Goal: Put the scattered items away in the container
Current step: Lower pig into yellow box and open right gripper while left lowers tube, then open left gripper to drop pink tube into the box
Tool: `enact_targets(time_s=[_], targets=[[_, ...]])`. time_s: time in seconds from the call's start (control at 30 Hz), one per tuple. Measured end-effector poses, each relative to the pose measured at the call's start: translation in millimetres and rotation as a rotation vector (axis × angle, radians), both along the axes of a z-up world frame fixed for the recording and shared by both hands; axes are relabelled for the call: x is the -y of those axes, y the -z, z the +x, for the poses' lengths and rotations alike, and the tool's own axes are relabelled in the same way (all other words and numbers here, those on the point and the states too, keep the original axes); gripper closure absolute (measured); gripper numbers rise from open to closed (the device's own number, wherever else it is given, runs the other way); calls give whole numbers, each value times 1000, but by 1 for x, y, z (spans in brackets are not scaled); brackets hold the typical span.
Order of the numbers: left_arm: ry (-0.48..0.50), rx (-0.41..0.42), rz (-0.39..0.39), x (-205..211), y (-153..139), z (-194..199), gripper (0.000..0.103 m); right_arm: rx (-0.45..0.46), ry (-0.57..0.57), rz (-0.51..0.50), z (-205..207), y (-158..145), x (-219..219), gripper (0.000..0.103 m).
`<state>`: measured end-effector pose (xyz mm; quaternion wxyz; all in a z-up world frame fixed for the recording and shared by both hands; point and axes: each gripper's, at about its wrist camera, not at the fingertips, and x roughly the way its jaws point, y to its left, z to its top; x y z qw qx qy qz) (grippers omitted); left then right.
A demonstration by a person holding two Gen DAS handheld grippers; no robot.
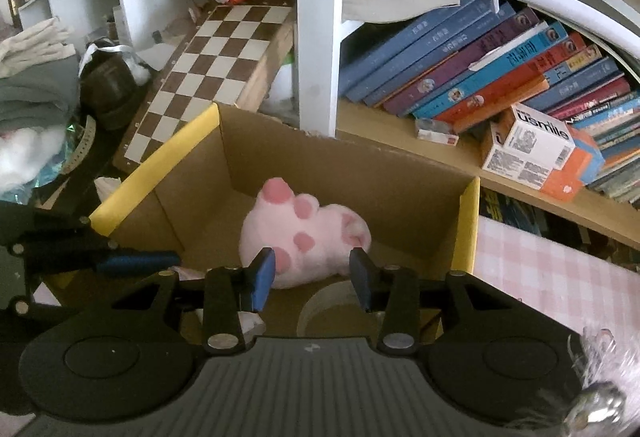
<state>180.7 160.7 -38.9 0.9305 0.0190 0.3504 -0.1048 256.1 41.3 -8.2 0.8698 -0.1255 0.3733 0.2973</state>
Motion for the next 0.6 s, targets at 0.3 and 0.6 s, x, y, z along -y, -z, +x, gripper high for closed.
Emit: enact_targets(time_s=[0.3,0.6], targets=[[-13,45,0,4,-11,-13,52,11,3,6,-12,-7,3,64],[-12,95,1,9,-28,-35,42,37,9,27,-35,-24,17,60]])
